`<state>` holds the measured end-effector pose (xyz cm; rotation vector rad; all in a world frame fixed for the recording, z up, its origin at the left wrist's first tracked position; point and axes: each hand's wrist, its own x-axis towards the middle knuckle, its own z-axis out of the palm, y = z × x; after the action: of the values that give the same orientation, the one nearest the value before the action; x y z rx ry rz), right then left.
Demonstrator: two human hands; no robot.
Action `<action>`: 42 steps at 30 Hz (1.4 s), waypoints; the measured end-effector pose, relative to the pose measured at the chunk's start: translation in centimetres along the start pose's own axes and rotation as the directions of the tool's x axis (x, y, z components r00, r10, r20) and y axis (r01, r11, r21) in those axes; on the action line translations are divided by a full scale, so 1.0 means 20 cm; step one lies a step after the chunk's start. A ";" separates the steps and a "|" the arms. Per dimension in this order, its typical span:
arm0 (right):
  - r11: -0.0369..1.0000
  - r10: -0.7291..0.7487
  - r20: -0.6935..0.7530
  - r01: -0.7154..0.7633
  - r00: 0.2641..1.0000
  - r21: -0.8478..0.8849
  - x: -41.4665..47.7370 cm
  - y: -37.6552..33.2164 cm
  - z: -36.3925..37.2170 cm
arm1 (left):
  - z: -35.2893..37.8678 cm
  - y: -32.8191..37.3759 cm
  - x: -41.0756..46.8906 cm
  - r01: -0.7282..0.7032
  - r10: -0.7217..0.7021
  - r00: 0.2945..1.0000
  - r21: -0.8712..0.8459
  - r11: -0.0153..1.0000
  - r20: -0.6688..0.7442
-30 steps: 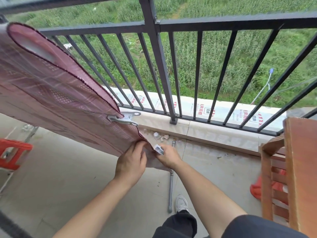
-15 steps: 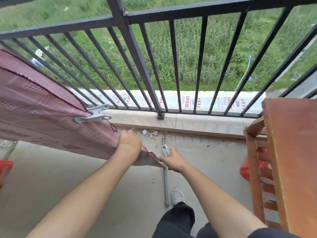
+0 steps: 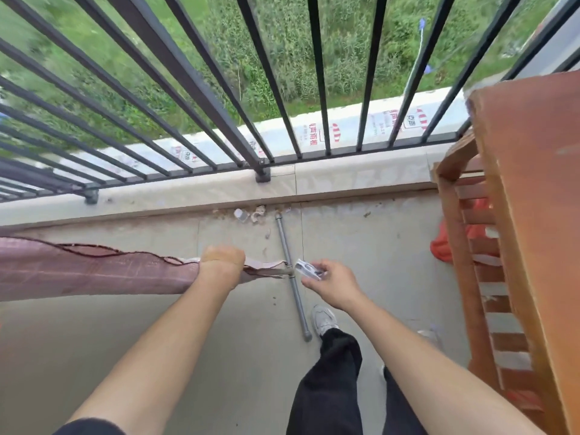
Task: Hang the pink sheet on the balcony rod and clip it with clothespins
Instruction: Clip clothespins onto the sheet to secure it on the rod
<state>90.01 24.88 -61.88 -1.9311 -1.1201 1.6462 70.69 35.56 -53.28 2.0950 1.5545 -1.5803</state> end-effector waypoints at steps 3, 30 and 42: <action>0.995 -0.059 0.045 0.062 0.997 -0.075 0.07 -0.02 0.05 | 0.03 0.00 0.06 -0.033 0.032 0.999 -0.024 0.999 -0.008; 0.631 -0.353 0.378 0.516 0.856 -0.579 0.34 -0.25 0.29 | 0.05 -0.07 0.17 -0.027 0.053 0.998 -0.473 0.881 0.043; 0.835 -0.253 0.202 0.319 0.946 -0.448 0.28 -0.14 0.26 | 0.07 -0.06 0.19 -0.061 0.027 0.996 -0.431 0.900 -0.086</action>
<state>84.15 29.81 -64.81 -1.8088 -1.9190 1.4432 68.68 37.83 -56.17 1.9395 1.6793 -1.0219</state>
